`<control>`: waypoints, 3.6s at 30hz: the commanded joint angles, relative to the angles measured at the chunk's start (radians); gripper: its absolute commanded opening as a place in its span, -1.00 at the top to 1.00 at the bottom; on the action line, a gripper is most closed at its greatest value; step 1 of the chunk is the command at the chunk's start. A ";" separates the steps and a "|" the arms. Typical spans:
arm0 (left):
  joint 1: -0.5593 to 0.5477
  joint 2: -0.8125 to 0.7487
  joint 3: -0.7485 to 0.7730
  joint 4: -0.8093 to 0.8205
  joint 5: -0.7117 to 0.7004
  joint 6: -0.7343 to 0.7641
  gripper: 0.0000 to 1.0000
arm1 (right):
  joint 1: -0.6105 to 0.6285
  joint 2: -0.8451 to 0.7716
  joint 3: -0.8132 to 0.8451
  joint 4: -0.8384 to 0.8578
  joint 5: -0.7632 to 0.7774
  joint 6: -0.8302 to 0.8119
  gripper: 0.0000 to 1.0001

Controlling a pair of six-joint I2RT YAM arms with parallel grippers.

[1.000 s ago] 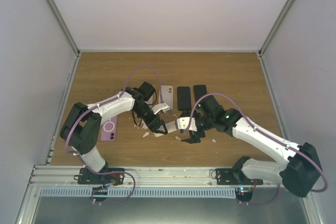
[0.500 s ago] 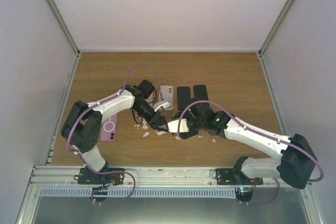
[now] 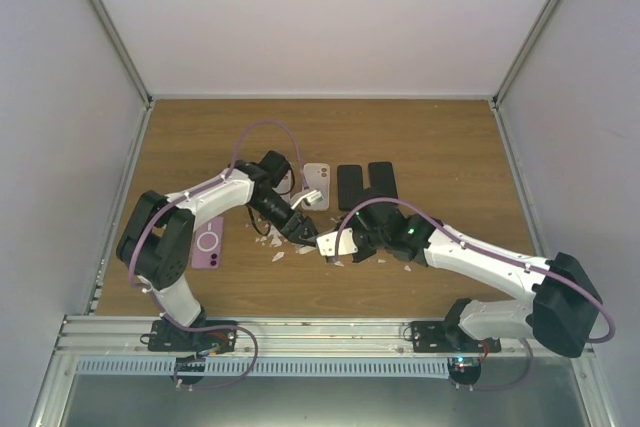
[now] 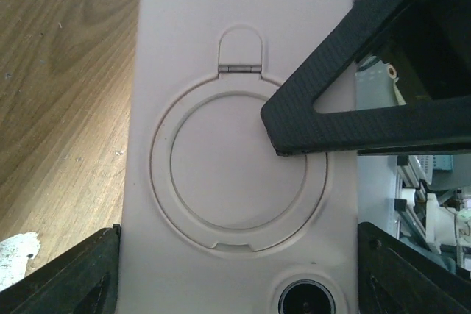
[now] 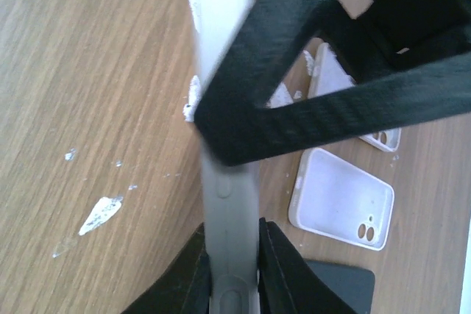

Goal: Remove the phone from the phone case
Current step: Adjust the phone.

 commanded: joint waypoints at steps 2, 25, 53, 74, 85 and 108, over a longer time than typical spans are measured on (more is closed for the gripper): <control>0.004 -0.024 0.016 0.020 0.071 -0.001 0.19 | 0.009 0.006 -0.004 0.012 0.006 0.004 0.80; 0.356 -0.465 -0.095 0.602 0.118 -0.338 -0.98 | -0.196 -0.033 0.293 -0.081 -0.336 0.399 0.99; 0.236 -0.603 -0.113 0.996 0.230 -0.712 -0.92 | -0.489 -0.017 0.398 0.470 -0.957 1.481 0.99; 0.138 -0.451 -0.058 1.165 0.204 -0.991 -0.82 | -0.489 -0.002 0.297 0.606 -0.969 1.727 0.99; 0.144 -0.416 -0.112 1.269 0.192 -1.154 -0.41 | -0.488 0.019 0.232 0.719 -1.012 1.908 0.97; 0.224 -0.405 -0.303 1.383 0.174 -1.373 1.00 | -0.489 0.006 0.226 0.537 -0.958 1.723 0.65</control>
